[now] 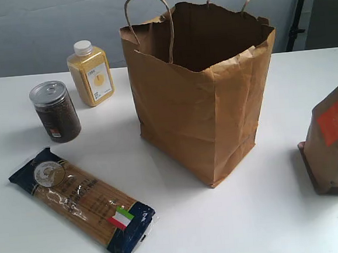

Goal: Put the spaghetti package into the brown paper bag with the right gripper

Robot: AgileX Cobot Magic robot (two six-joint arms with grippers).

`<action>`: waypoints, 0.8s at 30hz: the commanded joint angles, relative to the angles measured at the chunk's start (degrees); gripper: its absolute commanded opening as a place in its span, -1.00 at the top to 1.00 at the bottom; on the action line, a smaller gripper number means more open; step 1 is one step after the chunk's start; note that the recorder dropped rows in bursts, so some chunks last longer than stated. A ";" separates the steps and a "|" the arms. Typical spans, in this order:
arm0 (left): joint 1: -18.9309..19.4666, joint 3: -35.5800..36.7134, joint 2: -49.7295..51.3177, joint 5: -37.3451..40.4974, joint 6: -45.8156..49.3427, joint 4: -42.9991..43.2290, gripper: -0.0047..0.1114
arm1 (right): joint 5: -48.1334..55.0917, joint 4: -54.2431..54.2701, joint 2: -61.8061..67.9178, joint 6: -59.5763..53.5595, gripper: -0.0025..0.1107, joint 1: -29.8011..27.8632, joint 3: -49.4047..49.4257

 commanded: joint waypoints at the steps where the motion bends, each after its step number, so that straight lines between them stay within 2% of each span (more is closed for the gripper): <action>1: -0.10 0.27 0.13 -0.40 -0.21 -0.26 0.92 | -0.05 -0.27 -0.36 -0.24 0.96 -0.12 0.21; 10: -0.10 0.27 0.13 -0.40 -0.21 -0.26 0.92 | -0.47 4.34 -0.36 0.60 0.96 -0.12 0.21; 14: -0.10 0.27 0.13 -0.40 -0.21 -0.26 0.92 | -0.17 8.94 -0.36 15.86 0.96 -0.12 -0.68; 18: -0.10 0.27 0.13 -0.40 -0.21 -0.26 0.92 | 1.99 7.40 4.62 23.46 0.96 -0.04 -7.77; 21: -0.10 0.27 0.13 -0.40 -0.21 -0.26 0.92 | 7.12 6.00 12.22 23.38 0.96 0.64 -15.57; 24: -0.10 0.27 0.13 -0.40 -0.21 -0.26 0.92 | 13.14 5.43 21.47 17.83 0.96 5.09 -24.26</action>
